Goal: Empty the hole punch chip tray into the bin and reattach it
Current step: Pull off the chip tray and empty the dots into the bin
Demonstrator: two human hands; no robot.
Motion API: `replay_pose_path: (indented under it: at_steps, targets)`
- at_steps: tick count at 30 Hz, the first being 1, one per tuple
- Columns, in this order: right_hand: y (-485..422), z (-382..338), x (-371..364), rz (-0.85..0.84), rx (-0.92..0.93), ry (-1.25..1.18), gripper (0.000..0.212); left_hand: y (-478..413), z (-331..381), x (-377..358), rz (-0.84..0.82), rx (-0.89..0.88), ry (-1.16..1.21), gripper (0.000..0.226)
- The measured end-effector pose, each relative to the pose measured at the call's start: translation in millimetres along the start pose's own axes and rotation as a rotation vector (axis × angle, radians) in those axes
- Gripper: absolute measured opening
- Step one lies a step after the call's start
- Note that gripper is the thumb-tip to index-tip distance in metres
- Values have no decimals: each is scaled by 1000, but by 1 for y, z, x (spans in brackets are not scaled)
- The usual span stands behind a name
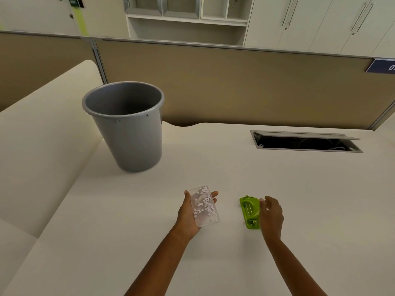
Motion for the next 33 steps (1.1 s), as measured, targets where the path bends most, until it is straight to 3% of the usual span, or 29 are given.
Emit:
replay_pose_path:
  at_steps: [2,4,7,11,17,22,33]
  targets:
    - [16,-15,-7,-38,31,-68,27,1,2,-3,-5,-12,-24,69]
    - [33,-21,-26,-179,-51,-254,22,2,4,-5,-5,-34,-56,69]
    - [67,-31,-63,-473,-260,-572,31,1,7,-7,-3,-79,-77,69]
    - [101,-43,-90,-725,-381,-693,38,6,14,-11,1,-142,-66,68]
    - [125,-64,-101,-880,-574,-986,30,20,22,-5,138,-239,-114,61]
    - [140,-81,-110,-1053,-661,-1137,42,29,31,-7,162,-347,-148,46]
    - [147,-100,-114,-1191,-691,-1153,42,42,53,-9,233,-420,-309,40]
Point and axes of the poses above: each hand's wrist, its own y-axis away from the middle knuckle, its own x-axis out of the back of the hand, z = x × y, the point moved 10 cm from there along -y, towards the middle knuckle, and after that the axes turned 10 degrees about y, right-handed, at the moved point
